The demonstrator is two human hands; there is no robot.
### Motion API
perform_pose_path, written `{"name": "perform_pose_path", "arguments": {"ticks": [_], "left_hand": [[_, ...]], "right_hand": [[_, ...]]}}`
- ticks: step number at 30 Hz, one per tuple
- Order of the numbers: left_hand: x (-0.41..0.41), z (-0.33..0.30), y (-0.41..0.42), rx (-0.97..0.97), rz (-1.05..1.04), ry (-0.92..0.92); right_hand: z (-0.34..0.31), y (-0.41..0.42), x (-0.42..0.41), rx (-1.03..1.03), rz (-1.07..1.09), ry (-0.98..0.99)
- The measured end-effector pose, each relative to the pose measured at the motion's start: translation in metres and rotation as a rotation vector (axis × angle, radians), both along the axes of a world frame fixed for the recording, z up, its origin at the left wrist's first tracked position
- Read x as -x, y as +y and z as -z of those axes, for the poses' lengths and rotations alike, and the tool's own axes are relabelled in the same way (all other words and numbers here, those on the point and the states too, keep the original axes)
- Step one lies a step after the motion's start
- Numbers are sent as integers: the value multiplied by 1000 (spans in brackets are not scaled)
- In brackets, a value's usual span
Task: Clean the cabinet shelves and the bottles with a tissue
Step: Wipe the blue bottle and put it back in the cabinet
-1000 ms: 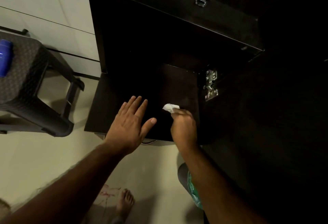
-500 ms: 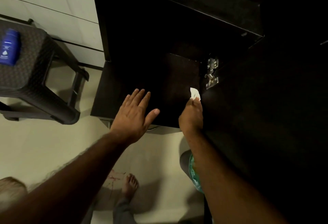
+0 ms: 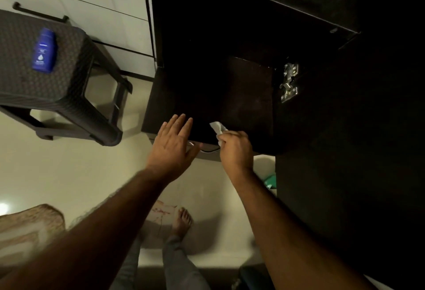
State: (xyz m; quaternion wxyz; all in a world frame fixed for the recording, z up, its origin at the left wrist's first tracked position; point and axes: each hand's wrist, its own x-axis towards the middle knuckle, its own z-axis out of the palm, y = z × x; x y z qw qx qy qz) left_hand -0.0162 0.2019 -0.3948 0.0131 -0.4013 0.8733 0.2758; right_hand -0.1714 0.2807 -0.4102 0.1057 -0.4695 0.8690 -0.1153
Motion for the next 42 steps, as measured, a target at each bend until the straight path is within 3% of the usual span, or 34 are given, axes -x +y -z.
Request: {"name": "perform_pose_path", "arguments": {"ticks": [9,17,23,33,42], "left_hand": [[-70,10,-32,54,-137,-42],[-116,1,-71,12,-257,46],[-150,-23,-117,-15,-315,191],[-191,-26,-201,-474,-675,535],[-213,1,-275,-667,-921,605]], "right_hand": [[-5,-63,-64,52,-112,-178],[-22,-109,-107,223,215,-705],[-32,-157,-147,253,247,-804],[-26,-240,-228,261,101,-923],[-3,-310,-229,135,7,-1026]]}}
